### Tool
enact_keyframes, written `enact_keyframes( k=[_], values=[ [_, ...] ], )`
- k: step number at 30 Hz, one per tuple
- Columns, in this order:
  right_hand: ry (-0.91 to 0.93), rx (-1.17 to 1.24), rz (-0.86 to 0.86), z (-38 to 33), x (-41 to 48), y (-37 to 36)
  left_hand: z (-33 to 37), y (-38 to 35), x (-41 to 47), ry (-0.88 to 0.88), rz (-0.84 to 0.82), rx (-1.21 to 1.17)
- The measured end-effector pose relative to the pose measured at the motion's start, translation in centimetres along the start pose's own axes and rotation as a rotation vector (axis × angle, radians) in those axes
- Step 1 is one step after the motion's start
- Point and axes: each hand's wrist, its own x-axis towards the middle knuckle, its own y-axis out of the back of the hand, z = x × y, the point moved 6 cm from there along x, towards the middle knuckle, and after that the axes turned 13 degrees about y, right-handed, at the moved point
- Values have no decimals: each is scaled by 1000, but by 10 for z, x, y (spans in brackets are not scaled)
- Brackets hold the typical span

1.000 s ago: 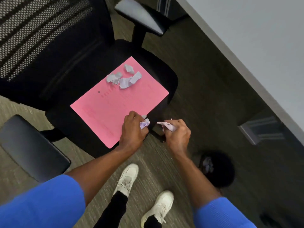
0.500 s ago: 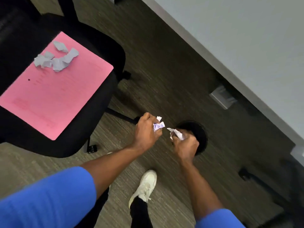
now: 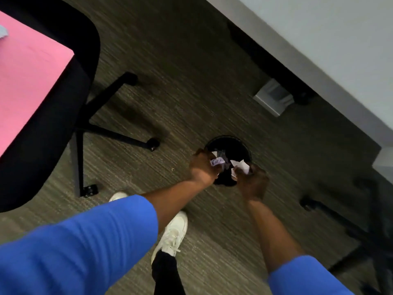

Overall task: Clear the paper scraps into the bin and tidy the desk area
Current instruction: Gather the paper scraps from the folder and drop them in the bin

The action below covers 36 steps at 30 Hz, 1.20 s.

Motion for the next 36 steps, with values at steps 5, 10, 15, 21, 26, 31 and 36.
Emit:
enact_keyframes(
  k=[5, 10, 15, 21, 26, 31, 36],
  values=[
    [-15, -5, -36, 23, 21, -11, -6, -40, 26, 1, -44, -45],
    [-157, 202, -162, 46, 37, -40, -12, -72, 47, -95, -193, 31],
    [-115, 155, -251, 54, 34, -43, -13, -71, 49, -158, -272, 130],
    [-77, 20, -185, 40, 20, -38, -24, -52, 41, -134, -265, 303],
    [44, -17, -164, -6, 9, -31, -26, -12, 25, -142, -195, 332],
    [97, 15, -172, -78, -4, -36, -23, 49, 0, -139, -152, 230],
    [193, 93, -195, -167, -25, -45, -31, 131, -20, -79, -53, 89]
  ],
)
